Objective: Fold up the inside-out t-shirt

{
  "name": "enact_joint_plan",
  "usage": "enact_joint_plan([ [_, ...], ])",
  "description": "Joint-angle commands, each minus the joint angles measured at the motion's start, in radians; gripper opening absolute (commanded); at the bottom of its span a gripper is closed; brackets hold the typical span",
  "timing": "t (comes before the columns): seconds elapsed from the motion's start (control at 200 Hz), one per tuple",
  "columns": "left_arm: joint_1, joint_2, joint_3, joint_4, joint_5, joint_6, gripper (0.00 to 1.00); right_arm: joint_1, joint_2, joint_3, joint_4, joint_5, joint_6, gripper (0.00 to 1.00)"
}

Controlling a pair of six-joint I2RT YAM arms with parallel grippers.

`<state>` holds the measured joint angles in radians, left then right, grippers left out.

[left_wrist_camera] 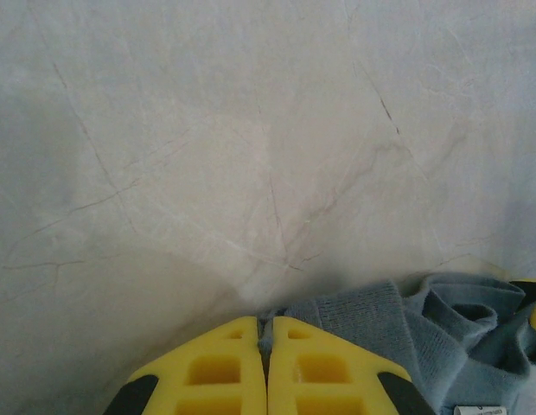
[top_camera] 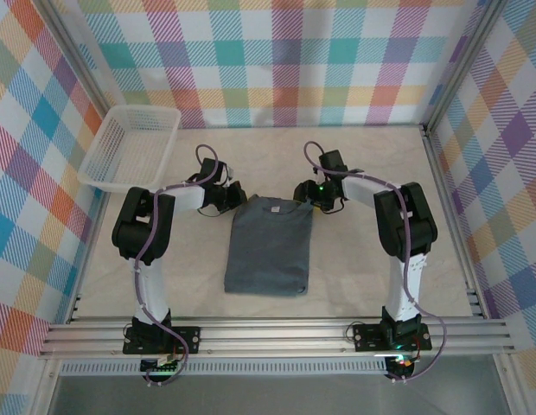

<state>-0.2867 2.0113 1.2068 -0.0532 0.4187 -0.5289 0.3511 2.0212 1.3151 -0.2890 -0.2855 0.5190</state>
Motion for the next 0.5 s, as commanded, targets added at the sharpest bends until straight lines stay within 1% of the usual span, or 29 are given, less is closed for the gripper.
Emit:
enact_joint_plan([
  [0.0, -0.011, -0.02, 0.007, -0.026, 0.014, 0.017, 0.0, 0.043, 0.072, -0.002, 0.051, -0.095, 0.013, 0.54],
  [0.04, -0.011, -0.02, 0.004, -0.02, 0.018, 0.016, 0.0, 0.043, 0.071, -0.001, 0.05, -0.094, 0.016, 0.48],
  [0.08, -0.01, -0.02, 0.002, -0.019, 0.021, 0.016, 0.0, 0.042, 0.064, 0.004, 0.043, -0.088, 0.012, 0.4],
  [0.15, -0.004, -0.029, -0.006, 0.004, 0.041, -0.001, 0.0, 0.042, 0.035, 0.01, 0.031, -0.072, 0.004, 0.21],
  [0.23, 0.022, -0.058, -0.015, 0.066, 0.1, -0.062, 0.0, 0.026, -0.015, 0.028, 0.023, -0.09, 0.0, 0.0],
  [0.34, 0.06, -0.144, 0.061, 0.059, 0.177, -0.108, 0.0, 0.008, -0.103, 0.138, -0.04, -0.126, -0.022, 0.0],
  [0.435, 0.074, -0.244, 0.189, -0.019, 0.192, -0.09, 0.0, 0.004, -0.184, 0.286, -0.116, -0.135, -0.076, 0.0],
  [0.495, 0.078, -0.311, 0.258, -0.06, 0.193, -0.079, 0.0, 0.0, -0.24, 0.348, -0.12, -0.135, -0.106, 0.0],
])
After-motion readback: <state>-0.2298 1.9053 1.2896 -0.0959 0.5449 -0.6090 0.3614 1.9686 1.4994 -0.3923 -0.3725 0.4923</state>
